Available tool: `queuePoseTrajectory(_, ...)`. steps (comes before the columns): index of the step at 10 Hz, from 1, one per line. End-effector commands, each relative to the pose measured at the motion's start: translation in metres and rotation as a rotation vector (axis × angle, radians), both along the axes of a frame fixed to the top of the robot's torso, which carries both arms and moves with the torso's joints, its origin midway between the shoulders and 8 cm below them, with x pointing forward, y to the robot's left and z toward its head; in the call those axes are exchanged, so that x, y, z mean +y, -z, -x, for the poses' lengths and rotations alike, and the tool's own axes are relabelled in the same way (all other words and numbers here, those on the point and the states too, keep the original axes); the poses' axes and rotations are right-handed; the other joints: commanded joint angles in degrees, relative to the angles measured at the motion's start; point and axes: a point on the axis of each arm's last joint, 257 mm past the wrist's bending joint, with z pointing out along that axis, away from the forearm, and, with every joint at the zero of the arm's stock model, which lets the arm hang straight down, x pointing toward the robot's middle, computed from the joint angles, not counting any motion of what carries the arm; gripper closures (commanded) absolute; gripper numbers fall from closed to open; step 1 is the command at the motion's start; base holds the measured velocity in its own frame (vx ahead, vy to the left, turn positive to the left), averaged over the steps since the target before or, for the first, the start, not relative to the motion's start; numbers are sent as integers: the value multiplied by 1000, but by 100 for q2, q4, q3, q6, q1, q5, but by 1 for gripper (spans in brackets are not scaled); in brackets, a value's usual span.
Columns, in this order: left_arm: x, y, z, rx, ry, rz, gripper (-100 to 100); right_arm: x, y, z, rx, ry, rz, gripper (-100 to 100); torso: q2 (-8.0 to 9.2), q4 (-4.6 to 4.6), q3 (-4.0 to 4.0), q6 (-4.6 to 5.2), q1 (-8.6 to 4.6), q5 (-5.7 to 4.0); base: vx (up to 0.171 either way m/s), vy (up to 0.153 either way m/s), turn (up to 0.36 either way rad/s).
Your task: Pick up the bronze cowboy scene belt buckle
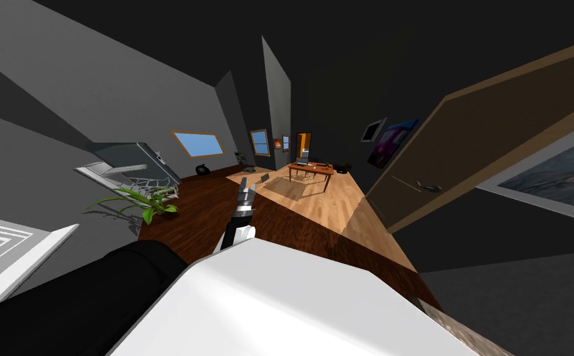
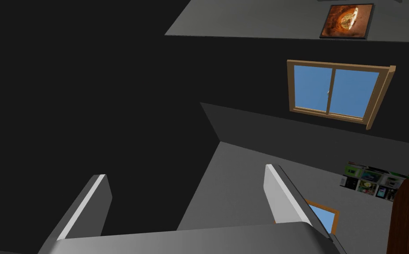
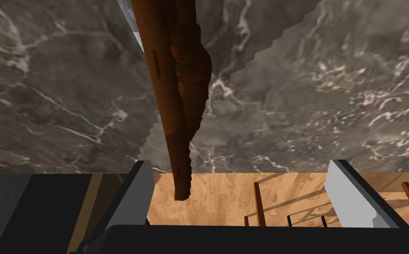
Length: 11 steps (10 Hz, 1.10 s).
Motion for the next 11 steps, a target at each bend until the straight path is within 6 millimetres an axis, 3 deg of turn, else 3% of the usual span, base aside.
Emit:
queuePoseTrajectory(1, 0, 0, 0, 0, 0, 0, 0, -2, -1, 16, 15, 46, 3, -100, 0, 0, 0, 0, 0, 0, -67, 10, 52)
queuePoseTrajectory(2, 0, 0, 0, 0, 0, 0, 0, -2, -1, 24, 28, 51, 3, -100, -4, 0, -1, 10, -1, 0, -25, 10, -67)
queuePoseTrajectory(3, 0, 0, 0, 0, 0, 0, 0, -2, -1, 16, 20, 43, 3, -100, -14, -2, -7, 10, -2, -1, -7, 6, -17)
queuePoseTrajectory(4, 0, 0, 0, 0, 0, 0, 0, -2, -1, 17, 22, 45, 3, 100, -24, -5, -13, 6, -4, -2, 0, 0, 0)
queuePoseTrajectory(8, 0, 0, 0, 0, 0, 0, 0, -2, -1, 17, 22, 46, 3, 100, -32, -6, -18, 4, -9, -5, -1, -1, -2)
queuePoseTrajectory(9, 0, 0, 0, 0, 0, 0, 0, -2, -1, 18, 22, 46, 3, 0, -32, -6, -18, 3, -9, -5, 0, 0, 0)
queuePoseTrajectory(10, 0, 0, 0, 0, 0, 0, 0, -2, -1, 16, 19, 5, -6, 100, -32, -6, -18, 3, -10, -5, 114, -46, -352)
queuePoseTrajectory(11, 0, 0, 0, 1, -1, 0, 0, 0, 0, 3, 8, -27, -6, 100, -55, -12, -30, 23, -24, -6, 161, -27, -396)
